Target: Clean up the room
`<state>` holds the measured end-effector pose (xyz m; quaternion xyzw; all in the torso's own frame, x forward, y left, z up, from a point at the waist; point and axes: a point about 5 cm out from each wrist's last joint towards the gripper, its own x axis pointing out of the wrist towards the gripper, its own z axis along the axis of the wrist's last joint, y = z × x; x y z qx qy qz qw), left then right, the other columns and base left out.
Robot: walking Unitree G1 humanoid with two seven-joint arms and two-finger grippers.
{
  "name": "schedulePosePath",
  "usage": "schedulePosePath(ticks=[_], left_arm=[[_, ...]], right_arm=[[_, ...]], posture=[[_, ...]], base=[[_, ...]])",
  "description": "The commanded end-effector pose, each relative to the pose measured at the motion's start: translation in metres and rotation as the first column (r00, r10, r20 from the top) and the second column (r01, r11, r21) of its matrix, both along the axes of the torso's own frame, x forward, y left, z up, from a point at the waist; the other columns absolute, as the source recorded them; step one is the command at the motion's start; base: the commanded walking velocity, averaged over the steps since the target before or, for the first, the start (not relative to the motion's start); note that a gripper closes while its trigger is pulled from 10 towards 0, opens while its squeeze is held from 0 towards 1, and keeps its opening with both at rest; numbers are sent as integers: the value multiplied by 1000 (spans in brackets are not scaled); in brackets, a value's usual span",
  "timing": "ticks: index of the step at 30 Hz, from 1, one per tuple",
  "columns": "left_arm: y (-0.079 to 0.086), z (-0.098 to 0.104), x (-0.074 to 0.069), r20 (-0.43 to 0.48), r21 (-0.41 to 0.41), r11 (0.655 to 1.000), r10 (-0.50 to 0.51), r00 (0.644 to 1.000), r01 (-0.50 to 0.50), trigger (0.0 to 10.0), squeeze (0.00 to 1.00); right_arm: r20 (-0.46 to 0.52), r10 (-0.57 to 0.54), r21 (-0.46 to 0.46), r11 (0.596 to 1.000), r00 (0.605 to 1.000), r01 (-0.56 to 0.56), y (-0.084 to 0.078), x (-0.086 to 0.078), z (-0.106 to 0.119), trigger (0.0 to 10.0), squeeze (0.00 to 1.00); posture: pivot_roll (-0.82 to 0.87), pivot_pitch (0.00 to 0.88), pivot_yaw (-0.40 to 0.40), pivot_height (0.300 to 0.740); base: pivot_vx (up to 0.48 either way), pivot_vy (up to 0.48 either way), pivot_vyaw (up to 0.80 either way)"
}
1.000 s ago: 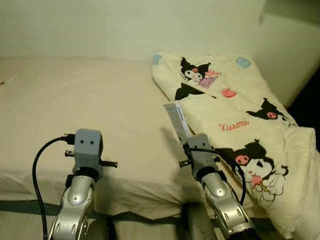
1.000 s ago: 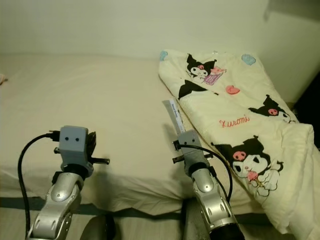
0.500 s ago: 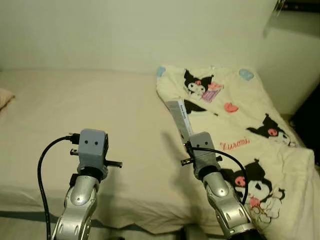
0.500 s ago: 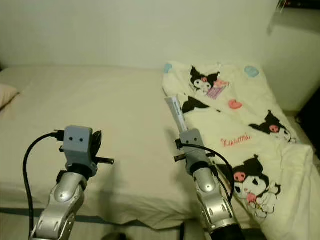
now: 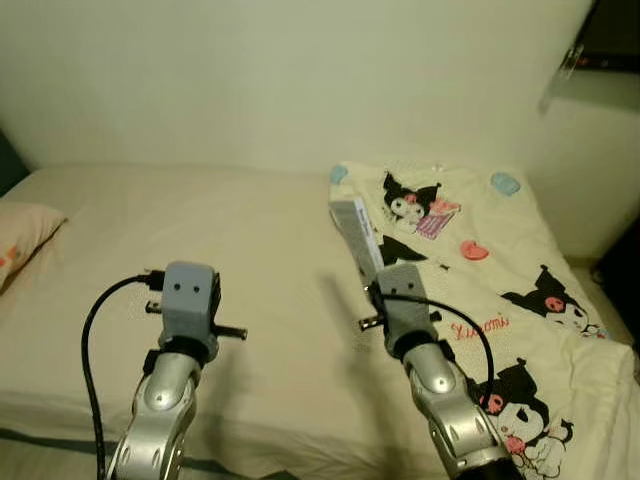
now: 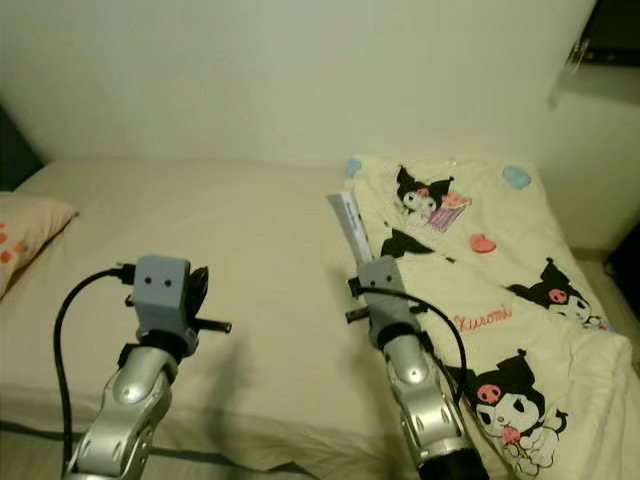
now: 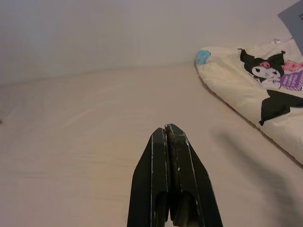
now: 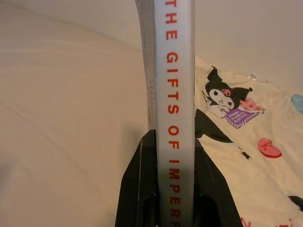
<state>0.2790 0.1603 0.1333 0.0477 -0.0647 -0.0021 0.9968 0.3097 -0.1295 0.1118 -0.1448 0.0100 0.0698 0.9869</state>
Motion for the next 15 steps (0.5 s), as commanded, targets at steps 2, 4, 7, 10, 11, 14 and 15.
schedulePosePath(ticks=[2, 4, 7, 10, 11, 14, 15], left_arm=[[2, -11, -3, -43, -17, 1000, 10, 999, -11, 10000, 0], [7, -32, -7, -116, -16, 999, 43, 992, -45, 10000, 0], [15, -51, -16, -183, -9, 997, 78, 980, -81, 10000, 0], [15, -52, -17, -184, -13, 996, 80, 980, -84, 10000, 0], [15, -52, -18, -183, -13, 997, 76, 980, -80, 10000, 0], [14, -49, -18, -163, -6, 997, 69, 984, -71, 10000, 0], [14, -47, -17, -148, 6, 998, 67, 987, -67, 10000, 0]], right_arm=[[1, -19, -19, 1000, 1000, 19, -2, -1, -1, 10000, 0], [-45, -33, -42, 999, 998, 31, -5, -2, -13, 10000, 0], [-98, -53, -37, 998, 994, 50, -12, -9, -30, 10000, 0], [-109, -58, -38, 998, 992, 54, -13, -12, -34, 10000, 0], [-123, -72, -32, 997, 990, 69, -17, -15, -38, 10000, 0], [-149, -109, 7, 994, 983, 111, -23, -21, -43, 10000, 0], [-154, -117, 21, 992, 981, 122, -25, -23, -44, 10000, 0]], posture=[[-50, 87, 26, 727], [-48, 85, 28, 727], [-58, 85, 30, 727], [-58, 85, 30, 727], [-53, 88, 30, 727], [-54, 93, 27, 727], [-54, 93, 27, 727]], base=[[0, 0, 0], [0, 0, 0], [0, 0, 0], [0, 0, 0], [0, 0, 0], [0, 0, 0], [0, 0, -800]])
